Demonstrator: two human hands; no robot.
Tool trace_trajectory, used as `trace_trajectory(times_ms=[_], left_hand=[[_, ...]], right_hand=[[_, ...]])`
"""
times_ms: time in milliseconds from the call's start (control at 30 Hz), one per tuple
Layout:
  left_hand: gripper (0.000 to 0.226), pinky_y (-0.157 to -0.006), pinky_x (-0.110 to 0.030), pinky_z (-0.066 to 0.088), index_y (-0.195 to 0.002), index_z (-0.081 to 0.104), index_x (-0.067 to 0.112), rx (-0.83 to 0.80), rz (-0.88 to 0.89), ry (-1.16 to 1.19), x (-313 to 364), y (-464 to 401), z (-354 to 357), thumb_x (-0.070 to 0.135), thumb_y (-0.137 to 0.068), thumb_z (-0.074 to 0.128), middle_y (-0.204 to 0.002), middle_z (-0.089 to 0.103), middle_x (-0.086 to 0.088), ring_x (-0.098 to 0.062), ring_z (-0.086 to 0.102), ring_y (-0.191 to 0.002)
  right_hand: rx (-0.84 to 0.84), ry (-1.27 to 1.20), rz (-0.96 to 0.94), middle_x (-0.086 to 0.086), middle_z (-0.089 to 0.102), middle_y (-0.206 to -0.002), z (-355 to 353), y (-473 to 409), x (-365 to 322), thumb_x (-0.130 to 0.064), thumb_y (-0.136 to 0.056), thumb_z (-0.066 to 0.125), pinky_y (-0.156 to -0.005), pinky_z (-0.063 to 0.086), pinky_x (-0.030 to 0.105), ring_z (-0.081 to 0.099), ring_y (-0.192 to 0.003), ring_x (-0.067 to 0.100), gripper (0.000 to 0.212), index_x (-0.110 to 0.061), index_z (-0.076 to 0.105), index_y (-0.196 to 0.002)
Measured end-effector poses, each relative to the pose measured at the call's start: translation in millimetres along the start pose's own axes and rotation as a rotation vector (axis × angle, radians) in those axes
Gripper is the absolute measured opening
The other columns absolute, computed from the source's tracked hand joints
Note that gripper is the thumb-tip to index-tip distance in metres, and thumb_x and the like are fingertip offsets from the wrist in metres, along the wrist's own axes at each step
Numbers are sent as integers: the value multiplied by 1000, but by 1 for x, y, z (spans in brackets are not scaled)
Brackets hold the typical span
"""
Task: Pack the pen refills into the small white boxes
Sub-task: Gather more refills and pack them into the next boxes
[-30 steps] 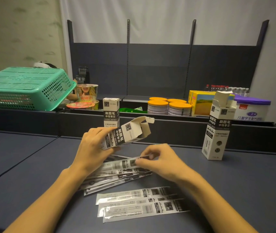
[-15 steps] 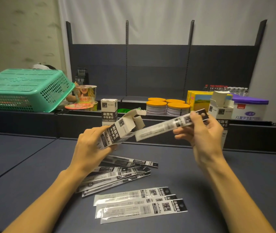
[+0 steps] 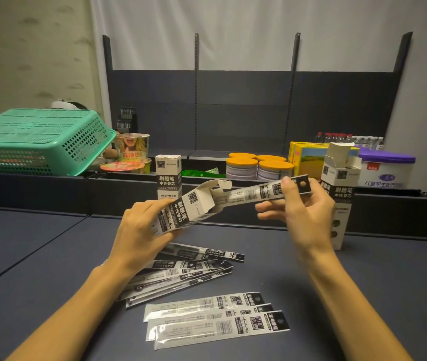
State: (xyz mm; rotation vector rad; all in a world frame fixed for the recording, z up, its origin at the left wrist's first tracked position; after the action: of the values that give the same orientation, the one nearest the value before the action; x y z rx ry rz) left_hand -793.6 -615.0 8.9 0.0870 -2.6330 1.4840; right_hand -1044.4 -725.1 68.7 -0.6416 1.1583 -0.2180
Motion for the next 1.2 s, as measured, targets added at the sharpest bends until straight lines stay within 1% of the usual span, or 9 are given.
trace_trajectory(times_ms=[200, 333, 400, 567, 733, 800, 933, 1000, 1200], left_hand=[[72, -78, -44, 49, -126, 54, 18, 14, 4, 15, -1, 0, 2, 28, -63, 87, -113, 65, -6, -19, 54, -101], [66, -79, -41, 47, -126, 53, 22, 13, -1, 17, -2, 0, 2, 42, -68, 77, -113, 65, -3, -18, 55, -101], [65, -79, -38, 45, -126, 54, 21, 4, 5, 18, -2, 0, 2, 43, -67, 74, -113, 65, -2, -18, 54, -101], [71, -84, -39, 43, -126, 56, 19, -33, 42, 26, -1, 1, 5, 28, -62, 88, -117, 63, -2, -20, 54, -105], [72, -82, -39, 44, -124, 57, 19, -43, 68, 49, 2, 1, 6, 25, -60, 89, -116, 64, -2, -14, 51, -105], [72, -80, -38, 44, -124, 56, 20, -43, 73, 57, 3, 1, 6, 24, -60, 89, -116, 64, -2, -14, 50, -104], [71, -82, -37, 42, -124, 57, 18, -33, 50, 52, 1, 1, 6, 26, -61, 88, -117, 64, -2, -15, 50, -106], [71, -84, -37, 41, -125, 58, 17, -27, 42, 49, 0, 1, 6, 27, -61, 88, -118, 64, -2, -14, 50, -107], [71, -83, -37, 44, -124, 57, 18, -43, 64, 77, 4, 1, 6, 24, -60, 89, -117, 64, -3, -13, 49, -106]], right_hand=[[55, 137, -176, 16, 68, -75, 0, 5, -6, -16, -95, 57, -45, 55, 29, 69, -55, 21, 16, -7, 53, -82], [52, 207, -258, 8, 68, -70, -1, 8, -8, -14, -92, 61, -43, 52, 23, 67, -51, 16, 16, -15, 55, -77], [10, 230, -233, 8, 68, -70, 2, 7, -2, -13, -92, 62, -42, 52, 24, 67, -51, 16, 16, -13, 56, -77], [-148, 360, -115, 3, 67, -59, 9, 6, 19, -19, -90, 67, -48, 56, 35, 67, -51, 16, 16, -12, 61, -76], [-335, 483, 10, 7, 68, -67, 17, 13, 35, -18, -90, 66, -46, 54, 25, 68, -51, 13, 13, -8, 66, -82], [-342, 484, 31, 8, 69, -70, 18, 15, 35, -19, -90, 67, -46, 53, 22, 68, -52, 13, 11, -9, 66, -85], [-229, 363, -10, 4, 69, -69, 17, 12, 28, -18, -87, 69, -48, 56, 33, 67, -52, 19, 7, -13, 65, -86], [-203, 331, -24, 5, 68, -68, 15, 10, 27, -11, -87, 69, -48, 55, 32, 66, -51, 20, 7, -14, 64, -86], [-300, 428, -19, 4, 68, -66, 21, 16, 37, -6, -87, 67, -50, 53, 24, 64, -51, 12, 8, -13, 65, -86]])
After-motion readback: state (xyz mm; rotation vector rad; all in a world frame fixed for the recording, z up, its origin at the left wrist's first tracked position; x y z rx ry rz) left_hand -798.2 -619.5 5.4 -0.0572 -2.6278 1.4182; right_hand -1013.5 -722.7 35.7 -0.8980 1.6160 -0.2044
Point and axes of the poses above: each hand's wrist, its own y-axis away from the middle knuckle, its own z-axis out of the palm, x = y × z, the point moved 3 cm from there along -y, towards the middle knuckle
